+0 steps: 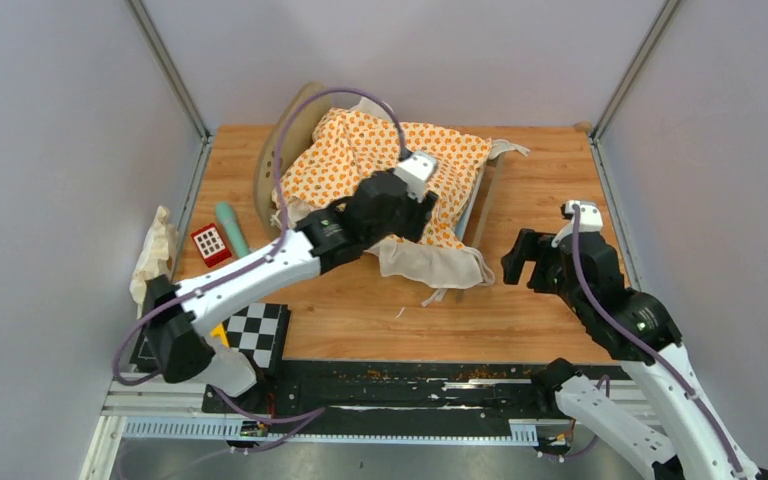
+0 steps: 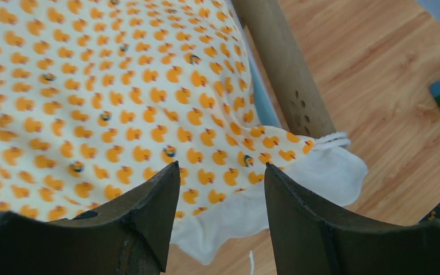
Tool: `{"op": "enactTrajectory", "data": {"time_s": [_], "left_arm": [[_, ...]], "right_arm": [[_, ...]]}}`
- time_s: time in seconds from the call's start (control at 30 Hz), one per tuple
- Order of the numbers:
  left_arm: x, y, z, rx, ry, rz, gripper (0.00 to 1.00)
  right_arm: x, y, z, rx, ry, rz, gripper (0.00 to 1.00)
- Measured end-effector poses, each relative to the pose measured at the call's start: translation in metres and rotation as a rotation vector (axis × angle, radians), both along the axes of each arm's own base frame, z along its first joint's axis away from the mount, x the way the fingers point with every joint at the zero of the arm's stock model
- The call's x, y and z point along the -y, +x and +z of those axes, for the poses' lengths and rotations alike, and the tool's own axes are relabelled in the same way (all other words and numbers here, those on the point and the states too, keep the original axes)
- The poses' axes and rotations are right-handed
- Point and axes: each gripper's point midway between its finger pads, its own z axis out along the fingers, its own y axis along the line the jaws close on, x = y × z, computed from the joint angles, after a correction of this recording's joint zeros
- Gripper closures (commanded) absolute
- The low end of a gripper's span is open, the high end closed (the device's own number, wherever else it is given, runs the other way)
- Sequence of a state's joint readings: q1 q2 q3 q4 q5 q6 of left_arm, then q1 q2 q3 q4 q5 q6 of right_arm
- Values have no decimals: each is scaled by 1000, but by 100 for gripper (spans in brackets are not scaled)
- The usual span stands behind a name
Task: Set up the pet bed
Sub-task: Adjust the bed frame at the center of the board.
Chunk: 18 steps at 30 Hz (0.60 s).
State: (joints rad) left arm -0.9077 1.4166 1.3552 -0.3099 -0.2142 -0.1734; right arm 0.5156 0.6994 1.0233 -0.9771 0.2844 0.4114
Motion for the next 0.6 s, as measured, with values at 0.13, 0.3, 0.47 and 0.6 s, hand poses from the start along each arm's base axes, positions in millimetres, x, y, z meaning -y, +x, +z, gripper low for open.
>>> {"op": "enactTrajectory", "data": {"time_s": [0.13,0.3,0.47,0.6], "left_arm": [[42,-15,-42,-71,86,8,39],[78,-33,-59,-125,102,49,41],[94,-32,-60,-149,86,116,44],[92,-22,-66,-152,102,185,42]], "right_arm": [[6,-11,14,44,36,-9,13],[10,-18,16,47,47,-16,14],[11,-21,14,38,47,-17,15],[12,-22,12,32,44,-17,15]]}}
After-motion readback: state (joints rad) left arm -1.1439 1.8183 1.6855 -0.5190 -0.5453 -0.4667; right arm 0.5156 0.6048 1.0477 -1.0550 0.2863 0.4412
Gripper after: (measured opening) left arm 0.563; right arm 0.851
